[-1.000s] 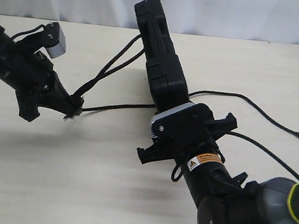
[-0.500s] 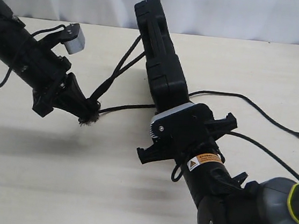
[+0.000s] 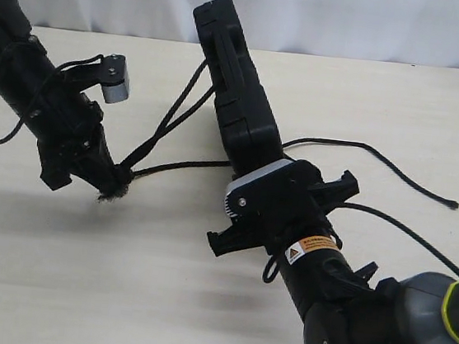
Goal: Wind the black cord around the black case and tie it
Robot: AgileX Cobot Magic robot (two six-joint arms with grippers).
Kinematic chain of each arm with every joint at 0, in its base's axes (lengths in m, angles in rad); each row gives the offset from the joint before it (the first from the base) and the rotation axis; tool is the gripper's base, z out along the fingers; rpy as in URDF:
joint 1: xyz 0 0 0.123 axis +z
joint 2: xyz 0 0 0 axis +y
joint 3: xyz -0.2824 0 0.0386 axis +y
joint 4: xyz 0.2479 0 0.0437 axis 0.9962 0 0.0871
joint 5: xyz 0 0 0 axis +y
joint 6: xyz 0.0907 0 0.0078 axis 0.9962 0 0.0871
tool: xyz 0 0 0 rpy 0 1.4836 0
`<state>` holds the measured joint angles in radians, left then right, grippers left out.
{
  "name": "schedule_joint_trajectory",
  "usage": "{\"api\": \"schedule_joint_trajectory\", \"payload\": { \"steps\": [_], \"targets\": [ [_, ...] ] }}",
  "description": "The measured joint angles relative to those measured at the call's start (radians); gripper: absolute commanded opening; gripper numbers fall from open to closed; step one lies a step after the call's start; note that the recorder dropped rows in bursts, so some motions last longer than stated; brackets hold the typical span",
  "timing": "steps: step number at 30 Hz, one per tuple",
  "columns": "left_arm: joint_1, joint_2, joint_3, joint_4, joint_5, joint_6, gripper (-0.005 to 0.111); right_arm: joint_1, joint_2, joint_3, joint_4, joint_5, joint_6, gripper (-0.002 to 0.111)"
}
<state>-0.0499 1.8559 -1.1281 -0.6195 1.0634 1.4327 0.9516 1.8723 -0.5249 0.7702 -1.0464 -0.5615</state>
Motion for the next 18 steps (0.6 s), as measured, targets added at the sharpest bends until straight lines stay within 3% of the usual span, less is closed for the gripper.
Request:
{"api": "schedule_joint_trajectory", "payload": {
  "steps": [12,18],
  "targets": [
    [-0.065,0.004,-0.112,0.005,-0.003,-0.068,0.0,0.0,0.0,0.0,-0.007,0.004,-0.014,0.004],
    [-0.065,0.056,-0.112,0.131,0.021,-0.201,0.0,0.0,0.0,0.0,-0.008,0.005,-0.022,0.004]
  ]
}}
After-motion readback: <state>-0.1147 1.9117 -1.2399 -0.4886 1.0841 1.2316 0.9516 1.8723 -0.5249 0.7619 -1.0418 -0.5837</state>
